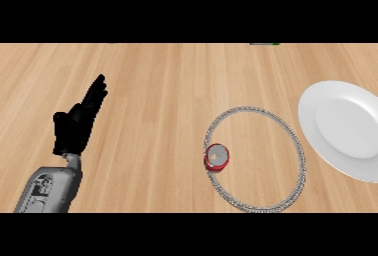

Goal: Pick the squash from the placemat and place it in the plate

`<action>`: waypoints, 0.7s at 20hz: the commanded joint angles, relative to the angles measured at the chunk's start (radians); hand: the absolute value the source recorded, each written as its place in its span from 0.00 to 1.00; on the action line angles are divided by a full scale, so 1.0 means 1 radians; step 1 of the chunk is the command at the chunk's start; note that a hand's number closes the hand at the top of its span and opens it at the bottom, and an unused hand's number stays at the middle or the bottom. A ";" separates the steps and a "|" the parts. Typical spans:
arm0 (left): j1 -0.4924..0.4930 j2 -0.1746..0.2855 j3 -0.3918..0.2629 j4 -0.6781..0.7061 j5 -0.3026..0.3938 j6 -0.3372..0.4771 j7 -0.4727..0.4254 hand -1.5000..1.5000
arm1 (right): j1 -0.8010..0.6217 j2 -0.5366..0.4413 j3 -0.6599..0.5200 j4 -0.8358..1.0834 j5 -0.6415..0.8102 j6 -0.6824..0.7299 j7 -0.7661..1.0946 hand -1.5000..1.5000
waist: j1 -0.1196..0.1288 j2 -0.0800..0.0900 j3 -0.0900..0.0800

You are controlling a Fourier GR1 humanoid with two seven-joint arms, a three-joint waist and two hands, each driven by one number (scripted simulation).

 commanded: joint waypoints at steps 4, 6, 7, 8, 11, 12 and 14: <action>-0.033 0.002 0.005 0.054 -0.001 -0.021 -0.033 0.50 | -0.171 0.039 0.111 0.115 0.034 0.116 -0.074 1.00 | 0.020 0.002 -0.005; -0.083 0.013 0.021 0.033 0.010 -0.023 0.026 0.50 | -0.218 0.074 0.155 0.136 0.058 0.112 -0.045 1.00 | 0.026 0.002 -0.004; 0.004 0.008 0.011 -0.003 -0.002 -0.013 -0.019 0.50 | -0.225 0.083 0.164 0.155 0.072 0.094 -0.059 1.00 | 0.022 -0.003 -0.005; -0.041 -0.013 0.006 0.037 -0.003 -0.007 -0.013 0.50 | -0.247 0.116 0.186 0.151 0.084 0.081 -0.055 1.00 | 0.015 -0.001 -0.005; -0.045 0.006 0.024 0.059 -0.011 -0.009 -0.035 0.50 | -0.286 0.170 0.232 0.168 0.105 0.080 -0.055 1.00 | 0.010 0.001 -0.006; -0.027 -0.037 -0.020 0.014 -0.035 0.021 0.017 0.50 | -0.326 0.149 0.234 0.193 0.119 0.082 -0.046 1.00 | 0.008 -0.003 -0.006; -0.023 -0.011 -0.012 -0.039 -0.022 -0.004 0.055 0.50 | -0.378 0.221 0.278 0.227 0.179 -0.016 0.005 1.00 | 0.023 -0.001 -0.005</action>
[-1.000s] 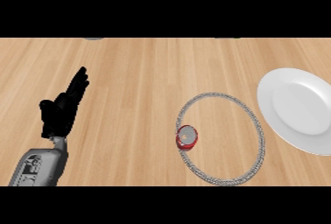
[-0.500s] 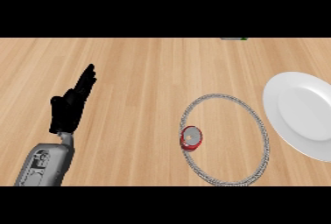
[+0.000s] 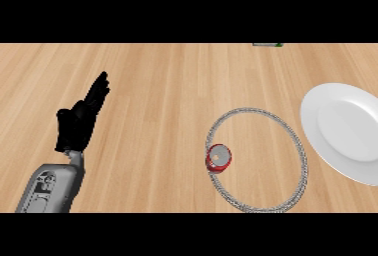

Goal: Pick the squash from the placemat and place it in the plate

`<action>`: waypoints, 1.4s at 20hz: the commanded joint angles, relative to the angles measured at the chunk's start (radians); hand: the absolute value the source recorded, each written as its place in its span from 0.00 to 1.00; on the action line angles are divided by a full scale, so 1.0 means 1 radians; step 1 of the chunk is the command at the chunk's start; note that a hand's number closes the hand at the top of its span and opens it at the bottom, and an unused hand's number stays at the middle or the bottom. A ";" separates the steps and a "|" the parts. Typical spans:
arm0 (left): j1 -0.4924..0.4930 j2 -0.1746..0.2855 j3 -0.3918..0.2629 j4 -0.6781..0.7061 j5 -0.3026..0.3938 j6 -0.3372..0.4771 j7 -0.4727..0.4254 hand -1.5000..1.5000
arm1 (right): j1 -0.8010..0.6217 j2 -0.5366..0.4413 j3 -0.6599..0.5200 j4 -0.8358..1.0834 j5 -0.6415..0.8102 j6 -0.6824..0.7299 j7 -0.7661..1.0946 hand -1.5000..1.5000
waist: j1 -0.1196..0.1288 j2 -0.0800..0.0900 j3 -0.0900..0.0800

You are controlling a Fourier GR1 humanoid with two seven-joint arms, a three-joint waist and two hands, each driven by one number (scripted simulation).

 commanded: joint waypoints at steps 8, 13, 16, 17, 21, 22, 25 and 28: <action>0.024 0.005 0.022 -0.023 -0.011 0.003 -0.006 0.50 | -0.147 0.196 0.137 0.157 0.207 -0.146 0.145 1.00 | -0.010 -0.003 -0.001; -0.002 -0.015 0.009 0.018 -0.025 0.005 -0.009 0.50 | -0.211 0.292 0.132 0.303 0.222 -0.157 0.136 0.00 | -0.001 0.005 0.001; -0.013 0.021 0.051 0.036 0.005 -0.037 -0.028 0.50 | -0.236 0.288 0.116 0.348 0.221 -0.134 0.103 0.00 | -0.007 0.002 0.000; -0.030 0.032 0.057 0.045 0.011 -0.052 -0.015 0.50 | -0.191 0.331 0.109 0.318 0.200 -0.140 0.085 0.00 | -0.017 -0.001 0.000; 0.037 0.018 0.038 -0.024 0.008 -0.043 -0.010 0.50 | -0.224 0.258 0.012 0.358 0.088 0.072 -0.004 0.00 | -0.009 -0.003 0.000; 0.028 -0.045 -0.005 0.024 -0.045 0.019 -0.045 0.50 | -0.219 0.249 -0.012 0.374 0.066 0.080 -0.018 0.00 | -0.016 0.002 0.001; -0.033 -0.014 0.024 0.024 -0.031 0.003 -0.001 0.50 | -0.249 0.227 -0.090 0.397 -0.015 0.139 0.032 0.00 | -0.022 0.001 0.001; -0.005 -0.004 0.038 0.019 -0.008 -0.019 -0.009 0.50 | -0.243 0.135 -0.157 0.429 -0.082 0.210 0.047 0.00 | -0.021 0.003 0.001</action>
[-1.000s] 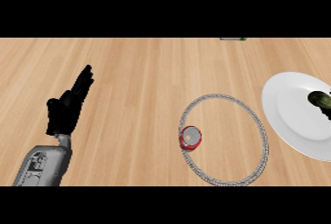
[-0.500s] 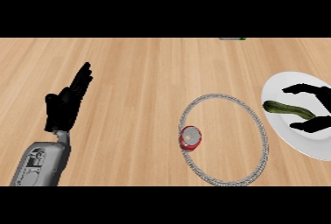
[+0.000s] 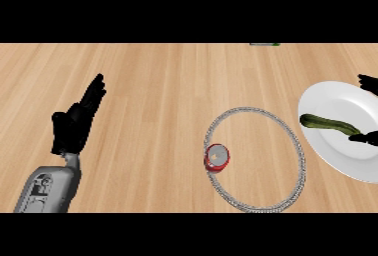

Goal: Pick the squash from the placemat and place it in the plate

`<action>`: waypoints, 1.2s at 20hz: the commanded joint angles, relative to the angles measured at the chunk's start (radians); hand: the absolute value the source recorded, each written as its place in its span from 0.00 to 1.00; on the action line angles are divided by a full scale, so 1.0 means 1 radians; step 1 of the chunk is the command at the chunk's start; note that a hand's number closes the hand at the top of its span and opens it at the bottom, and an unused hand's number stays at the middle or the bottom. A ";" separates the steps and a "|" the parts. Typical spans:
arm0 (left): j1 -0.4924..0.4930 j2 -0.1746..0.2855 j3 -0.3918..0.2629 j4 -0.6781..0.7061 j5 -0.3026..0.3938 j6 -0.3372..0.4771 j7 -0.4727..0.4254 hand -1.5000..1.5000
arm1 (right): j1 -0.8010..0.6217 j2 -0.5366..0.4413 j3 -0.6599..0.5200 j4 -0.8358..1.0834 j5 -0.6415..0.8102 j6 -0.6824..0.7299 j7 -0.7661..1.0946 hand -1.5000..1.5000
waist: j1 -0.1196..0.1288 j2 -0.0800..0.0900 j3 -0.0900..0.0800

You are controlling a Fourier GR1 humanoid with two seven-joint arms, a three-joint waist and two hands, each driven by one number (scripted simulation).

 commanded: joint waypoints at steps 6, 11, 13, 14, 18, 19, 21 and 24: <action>-0.008 -0.002 0.014 0.005 0.009 -0.003 -0.006 0.50 | 0.040 -0.216 -0.169 0.089 -0.166 0.208 0.029 0.00 | 0.012 0.011 0.004; -0.032 0.009 0.021 0.024 0.020 -0.025 -0.015 0.50 | 0.097 -0.286 -0.178 0.079 -0.178 0.302 0.019 0.00 | 0.004 0.019 0.008; -0.024 -0.011 0.008 0.010 0.014 -0.010 -0.007 0.50 | 0.120 -0.281 -0.171 0.065 -0.174 0.317 0.005 0.00 | 0.008 0.015 0.008; 0.001 -0.009 0.001 0.015 0.006 -0.016 -0.044 0.50 | 0.118 -0.321 -0.171 0.060 -0.174 0.333 0.024 0.00 | 0.011 0.019 0.010; -0.030 -0.015 -0.003 0.011 0.002 -0.007 0.000 0.50 | 0.130 -0.322 -0.172 0.039 -0.178 0.320 0.037 0.00 | 0.015 0.020 0.012; 0.012 -0.030 -0.017 0.004 -0.006 -0.001 -0.035 0.50 | 0.144 -0.330 -0.177 0.046 -0.184 0.331 0.042 0.00 | 0.019 0.018 0.012; -0.036 -0.017 0.006 0.016 0.020 -0.017 -0.011 0.50 | 0.146 -0.316 -0.180 0.037 -0.190 0.328 0.042 0.00 | 0.014 0.022 0.013; -0.015 -0.008 0.009 0.002 0.011 -0.011 -0.016 0.50 | 0.157 -0.320 -0.194 0.033 -0.207 0.320 0.051 0.00 | 0.028 0.019 0.015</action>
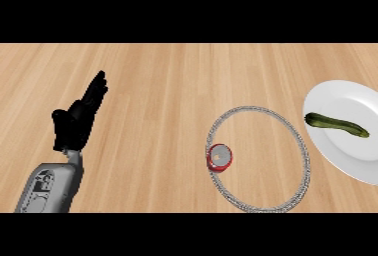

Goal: Pick the squash from the placemat and place it in the plate

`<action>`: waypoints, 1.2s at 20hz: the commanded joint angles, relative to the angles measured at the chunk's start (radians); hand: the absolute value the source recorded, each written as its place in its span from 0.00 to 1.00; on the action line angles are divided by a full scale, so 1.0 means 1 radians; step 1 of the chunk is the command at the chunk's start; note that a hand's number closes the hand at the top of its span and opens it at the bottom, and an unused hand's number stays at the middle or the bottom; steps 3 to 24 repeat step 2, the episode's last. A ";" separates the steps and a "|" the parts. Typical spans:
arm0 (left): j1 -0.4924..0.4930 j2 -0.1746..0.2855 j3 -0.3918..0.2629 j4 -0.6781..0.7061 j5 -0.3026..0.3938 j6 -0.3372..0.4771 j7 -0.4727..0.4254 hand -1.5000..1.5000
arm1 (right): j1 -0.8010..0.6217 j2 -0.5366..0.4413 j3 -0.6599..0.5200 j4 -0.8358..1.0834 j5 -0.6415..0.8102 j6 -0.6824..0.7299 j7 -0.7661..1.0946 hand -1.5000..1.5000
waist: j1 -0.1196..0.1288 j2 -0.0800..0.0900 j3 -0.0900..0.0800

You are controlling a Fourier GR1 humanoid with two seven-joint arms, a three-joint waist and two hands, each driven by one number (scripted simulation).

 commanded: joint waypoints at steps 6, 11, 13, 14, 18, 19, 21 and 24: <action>-0.002 0.010 0.017 0.005 0.010 -0.004 0.003 0.50 | 0.048 -0.004 -0.015 0.000 -0.018 0.121 -0.107 0.00 | -0.001 0.002 0.003; -0.002 0.010 0.017 0.005 0.010 -0.004 0.003 0.50 | 0.048 -0.004 -0.015 0.000 -0.018 0.121 -0.107 0.00 | -0.001 0.002 0.003; -0.002 0.010 0.017 0.005 0.010 -0.004 0.003 0.50 | 0.048 -0.004 -0.015 0.000 -0.018 0.121 -0.107 0.00 | -0.001 0.002 0.003; -0.002 0.010 0.017 0.005 0.010 -0.004 0.003 0.50 | 0.048 -0.004 -0.015 0.000 -0.018 0.121 -0.107 0.00 | -0.001 0.002 0.003; -0.002 0.010 0.017 0.005 0.010 -0.004 0.003 0.50 | 0.048 -0.004 -0.015 0.000 -0.018 0.121 -0.107 0.00 | -0.001 0.002 0.003; -0.002 0.010 0.017 0.005 0.010 -0.004 0.003 0.50 | 0.048 -0.004 -0.015 0.000 -0.018 0.121 -0.107 0.00 | -0.001 0.002 0.003; -0.002 0.010 0.017 0.005 0.010 -0.004 0.003 0.50 | 0.048 -0.004 -0.015 0.000 -0.018 0.121 -0.107 0.00 | -0.001 0.002 0.003; -0.002 0.010 0.017 0.005 0.010 -0.004 0.003 0.50 | 0.048 -0.004 -0.015 0.000 -0.018 0.121 -0.107 0.00 | -0.001 0.002 0.003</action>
